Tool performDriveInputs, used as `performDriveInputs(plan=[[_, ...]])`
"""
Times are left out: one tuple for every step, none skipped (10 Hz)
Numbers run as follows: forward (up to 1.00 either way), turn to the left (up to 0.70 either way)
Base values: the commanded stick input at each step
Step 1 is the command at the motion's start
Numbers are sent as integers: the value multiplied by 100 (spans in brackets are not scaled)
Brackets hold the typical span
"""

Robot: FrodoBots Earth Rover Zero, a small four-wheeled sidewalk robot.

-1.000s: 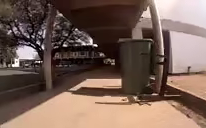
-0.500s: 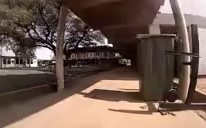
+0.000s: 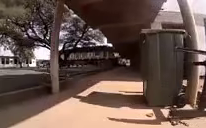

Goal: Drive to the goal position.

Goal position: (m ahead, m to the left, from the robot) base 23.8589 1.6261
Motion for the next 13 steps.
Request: performDriveInputs(plan=[[50, 0], [50, 0], [50, 0], [50, 0], [50, 0], [50, 0], [50, 0], [50, 0], [50, 0], [50, -19], [50, -43], [50, -34], [50, -12]])
